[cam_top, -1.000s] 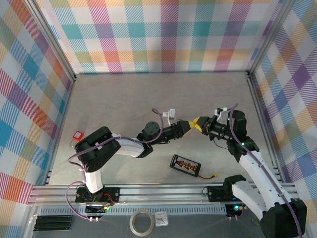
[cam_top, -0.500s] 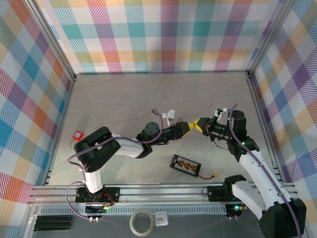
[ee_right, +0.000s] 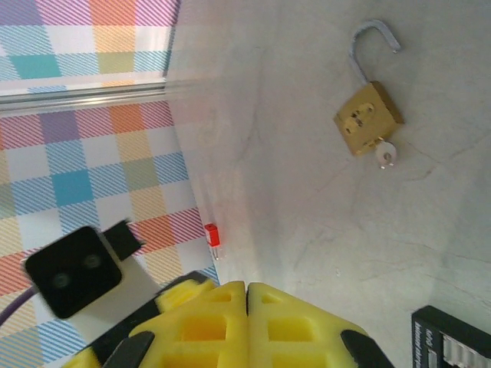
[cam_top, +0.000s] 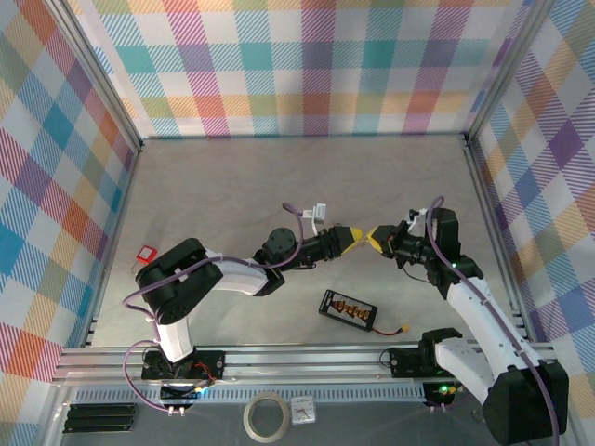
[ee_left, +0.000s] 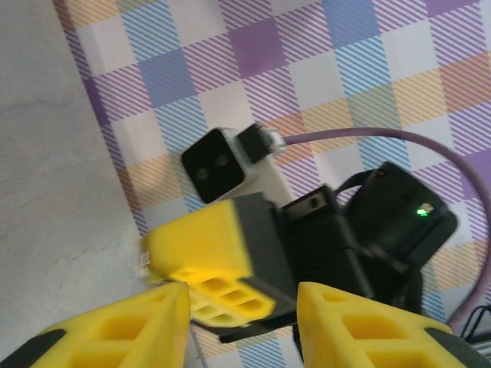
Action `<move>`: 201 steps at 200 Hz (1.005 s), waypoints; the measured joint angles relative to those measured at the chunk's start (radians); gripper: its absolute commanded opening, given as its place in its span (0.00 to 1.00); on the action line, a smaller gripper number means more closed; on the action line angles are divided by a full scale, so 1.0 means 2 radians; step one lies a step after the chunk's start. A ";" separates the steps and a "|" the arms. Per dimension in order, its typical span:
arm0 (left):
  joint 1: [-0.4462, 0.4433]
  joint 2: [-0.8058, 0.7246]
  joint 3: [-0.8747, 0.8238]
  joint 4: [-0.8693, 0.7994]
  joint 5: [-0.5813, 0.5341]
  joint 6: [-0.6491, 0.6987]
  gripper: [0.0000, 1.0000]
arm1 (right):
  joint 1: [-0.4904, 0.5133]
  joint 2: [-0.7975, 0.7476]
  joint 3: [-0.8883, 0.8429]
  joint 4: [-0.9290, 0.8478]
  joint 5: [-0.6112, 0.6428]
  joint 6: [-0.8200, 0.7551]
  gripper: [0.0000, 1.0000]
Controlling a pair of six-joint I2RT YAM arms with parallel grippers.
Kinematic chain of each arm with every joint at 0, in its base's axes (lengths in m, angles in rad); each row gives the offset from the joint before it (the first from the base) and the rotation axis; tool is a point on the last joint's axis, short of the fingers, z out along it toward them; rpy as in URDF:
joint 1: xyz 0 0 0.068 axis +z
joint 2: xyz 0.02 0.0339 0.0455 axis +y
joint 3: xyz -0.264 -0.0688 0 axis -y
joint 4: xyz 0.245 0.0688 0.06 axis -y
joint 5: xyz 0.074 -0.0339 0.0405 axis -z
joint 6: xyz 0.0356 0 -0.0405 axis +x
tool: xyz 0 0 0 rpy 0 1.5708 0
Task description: Unlock with the key
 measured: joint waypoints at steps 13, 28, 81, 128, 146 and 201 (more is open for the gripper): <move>0.000 -0.001 0.000 0.004 0.002 0.000 0.33 | 0.000 0.000 -0.001 -0.006 0.000 0.000 0.00; 0.000 -0.001 0.001 0.004 0.004 -0.002 0.33 | 0.000 0.000 -0.001 -0.007 0.000 0.000 0.00; 0.000 -0.001 0.000 0.001 0.004 0.001 0.48 | 0.000 -0.007 -0.001 -0.011 0.000 0.000 0.00; 0.005 -0.001 -0.010 0.006 -0.001 -0.011 0.67 | 0.000 -0.035 -0.001 -0.020 -0.006 0.004 0.00; 0.005 -0.001 -0.020 0.007 -0.010 -0.013 0.68 | 0.000 -0.042 -0.001 -0.019 -0.007 0.010 0.00; 0.005 -0.001 -0.039 0.004 -0.031 -0.014 0.69 | 0.000 -0.036 -0.003 0.036 -0.018 0.054 0.00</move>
